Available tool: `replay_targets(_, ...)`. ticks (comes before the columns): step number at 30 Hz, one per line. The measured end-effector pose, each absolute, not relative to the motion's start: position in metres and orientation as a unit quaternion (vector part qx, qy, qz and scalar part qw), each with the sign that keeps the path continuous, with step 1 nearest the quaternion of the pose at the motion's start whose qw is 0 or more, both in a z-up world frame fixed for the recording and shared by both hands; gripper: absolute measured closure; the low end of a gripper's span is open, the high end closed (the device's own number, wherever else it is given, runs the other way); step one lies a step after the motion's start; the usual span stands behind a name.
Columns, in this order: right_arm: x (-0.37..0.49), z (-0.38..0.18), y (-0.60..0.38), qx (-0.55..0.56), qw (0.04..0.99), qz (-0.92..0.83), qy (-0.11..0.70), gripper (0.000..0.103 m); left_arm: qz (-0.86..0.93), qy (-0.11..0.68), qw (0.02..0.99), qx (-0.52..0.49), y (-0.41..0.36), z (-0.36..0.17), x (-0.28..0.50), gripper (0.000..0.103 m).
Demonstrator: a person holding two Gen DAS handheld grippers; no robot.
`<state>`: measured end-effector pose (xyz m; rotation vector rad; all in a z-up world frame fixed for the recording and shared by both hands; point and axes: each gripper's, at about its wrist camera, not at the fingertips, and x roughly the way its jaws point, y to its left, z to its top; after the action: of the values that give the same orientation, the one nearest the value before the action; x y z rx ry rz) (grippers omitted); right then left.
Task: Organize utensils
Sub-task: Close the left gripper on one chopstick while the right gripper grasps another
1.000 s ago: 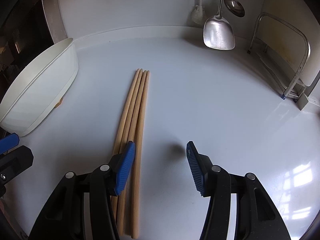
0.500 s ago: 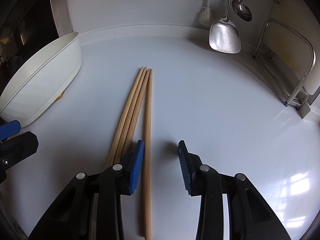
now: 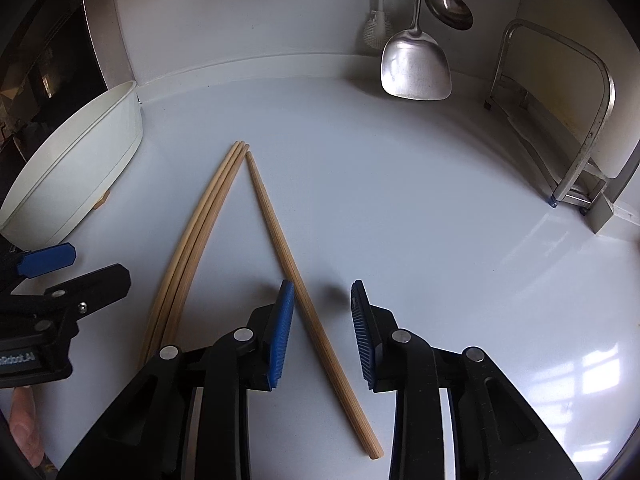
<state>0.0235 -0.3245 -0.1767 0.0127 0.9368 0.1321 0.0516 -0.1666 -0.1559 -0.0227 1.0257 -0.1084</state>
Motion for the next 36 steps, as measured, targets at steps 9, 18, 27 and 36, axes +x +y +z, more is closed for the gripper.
replay_targets(9, 0.023, -0.179, -0.332, 0.009, 0.894, 0.071, 0.442, 0.063, -0.037, 0.496, 0.867, 0.006, -0.176, -0.17, 0.059, 0.01)
replay_targets(18, 0.027, -0.18, -0.337, 0.01, 0.893, 0.076, 0.444, 0.063, -0.03, 0.498, 0.866, 0.03, -0.183, -0.177, 0.057, 0.009)
replay_targets(27, 0.033, -0.182, -0.333, -0.005, 0.892, 0.086, 0.444, 0.063, -0.012, 0.497, 0.868, 0.025, -0.18, -0.177, 0.065, 0.006)
replay_targets(36, 0.035, -0.182, -0.325, -0.037, 0.889, 0.108, 0.442, 0.069, 0.006, 0.491, 0.871, 0.018, -0.176, -0.174, 0.067, 0.008)
